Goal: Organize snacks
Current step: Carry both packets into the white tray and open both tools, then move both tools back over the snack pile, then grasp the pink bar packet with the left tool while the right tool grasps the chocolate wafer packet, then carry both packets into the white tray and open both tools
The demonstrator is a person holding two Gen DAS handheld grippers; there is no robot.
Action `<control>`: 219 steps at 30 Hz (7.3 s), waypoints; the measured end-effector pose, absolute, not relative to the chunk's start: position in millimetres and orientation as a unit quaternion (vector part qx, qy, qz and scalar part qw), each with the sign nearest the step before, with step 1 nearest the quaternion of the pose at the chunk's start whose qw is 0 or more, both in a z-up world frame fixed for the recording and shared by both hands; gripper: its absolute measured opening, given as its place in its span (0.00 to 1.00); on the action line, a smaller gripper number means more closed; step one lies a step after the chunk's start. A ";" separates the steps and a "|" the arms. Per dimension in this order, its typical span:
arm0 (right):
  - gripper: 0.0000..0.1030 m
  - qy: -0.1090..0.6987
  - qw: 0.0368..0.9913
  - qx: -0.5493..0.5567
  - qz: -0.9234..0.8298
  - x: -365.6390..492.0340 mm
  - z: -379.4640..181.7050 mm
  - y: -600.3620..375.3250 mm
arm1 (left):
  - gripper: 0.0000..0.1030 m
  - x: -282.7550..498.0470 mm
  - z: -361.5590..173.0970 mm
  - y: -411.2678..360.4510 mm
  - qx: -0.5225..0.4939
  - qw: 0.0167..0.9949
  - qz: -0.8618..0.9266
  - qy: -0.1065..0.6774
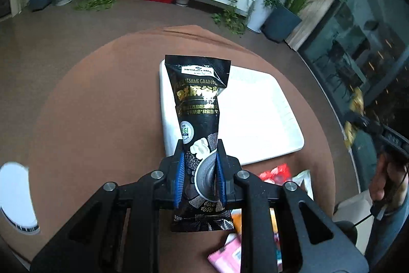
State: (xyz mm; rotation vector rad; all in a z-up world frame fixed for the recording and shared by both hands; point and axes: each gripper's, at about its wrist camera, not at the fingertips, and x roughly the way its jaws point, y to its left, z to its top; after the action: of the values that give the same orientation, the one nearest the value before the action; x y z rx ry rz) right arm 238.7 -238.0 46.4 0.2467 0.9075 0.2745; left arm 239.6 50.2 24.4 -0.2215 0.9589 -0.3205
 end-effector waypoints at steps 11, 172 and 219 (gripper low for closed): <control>0.32 0.506 0.843 0.113 0.141 302.5 -21.6 -202.0 | 0.19 324.1 24.9 -10.5 -0.003 0.874 -0.139 0.466; 0.36 0.555 0.821 -0.003 0.134 19.6 -59.2 -142.2 | 0.23 73.7 -58.5 25.8 -0.096 0.824 -0.232 0.507; 0.20 0.428 0.862 0.216 0.162 258.9 53.0 -225.1 | 0.23 307.3 38.5 26.8 -0.043 0.857 -0.224 0.461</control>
State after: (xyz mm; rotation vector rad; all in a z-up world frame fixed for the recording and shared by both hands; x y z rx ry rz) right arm 258.9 -225.1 53.0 0.4538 0.8981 0.3392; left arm 307.3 26.8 38.5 -0.0906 0.9685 -0.4715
